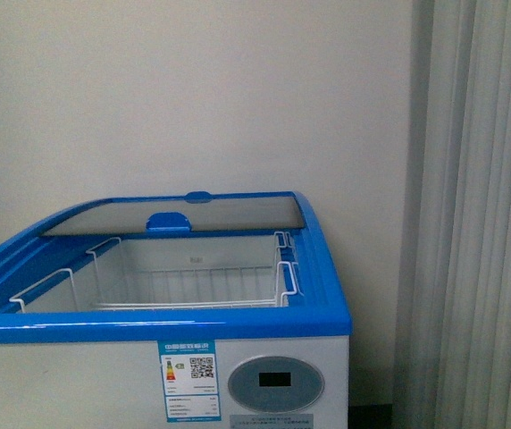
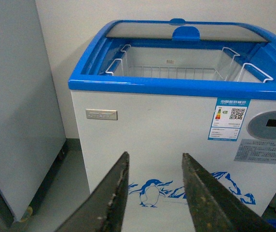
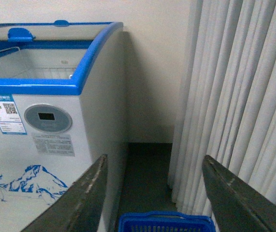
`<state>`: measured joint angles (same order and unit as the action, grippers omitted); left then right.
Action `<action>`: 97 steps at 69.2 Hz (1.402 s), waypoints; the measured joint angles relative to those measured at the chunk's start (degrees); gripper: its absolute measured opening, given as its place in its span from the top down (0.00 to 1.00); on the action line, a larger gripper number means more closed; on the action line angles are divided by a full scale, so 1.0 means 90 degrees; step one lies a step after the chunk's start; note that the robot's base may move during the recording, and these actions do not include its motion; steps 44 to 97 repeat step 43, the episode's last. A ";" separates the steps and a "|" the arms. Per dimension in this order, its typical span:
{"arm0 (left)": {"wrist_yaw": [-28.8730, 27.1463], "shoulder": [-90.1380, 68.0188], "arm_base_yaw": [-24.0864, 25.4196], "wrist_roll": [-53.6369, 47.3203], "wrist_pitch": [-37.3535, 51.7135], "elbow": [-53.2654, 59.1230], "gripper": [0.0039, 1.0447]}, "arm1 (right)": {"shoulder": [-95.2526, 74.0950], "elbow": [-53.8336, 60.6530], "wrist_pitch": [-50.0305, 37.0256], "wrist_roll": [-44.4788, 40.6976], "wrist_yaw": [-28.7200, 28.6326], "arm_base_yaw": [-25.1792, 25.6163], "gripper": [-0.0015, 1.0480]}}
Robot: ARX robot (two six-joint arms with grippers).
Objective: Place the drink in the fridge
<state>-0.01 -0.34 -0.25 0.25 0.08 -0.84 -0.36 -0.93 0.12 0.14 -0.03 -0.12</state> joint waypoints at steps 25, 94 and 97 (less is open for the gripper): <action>0.0000 0.0000 0.0000 -0.0002 0.0000 0.0000 0.08 | 0.0000 0.0000 0.0000 0.0002 0.0000 0.0000 0.07; 0.0000 0.0000 0.0000 -0.0002 0.0000 0.0000 0.08 | 0.0000 0.0000 0.0000 0.0002 0.0000 0.0000 0.07; 0.0000 0.0000 0.0000 -0.0002 0.0000 0.0000 0.08 | 0.0000 0.0000 0.0000 0.0002 0.0000 0.0000 0.07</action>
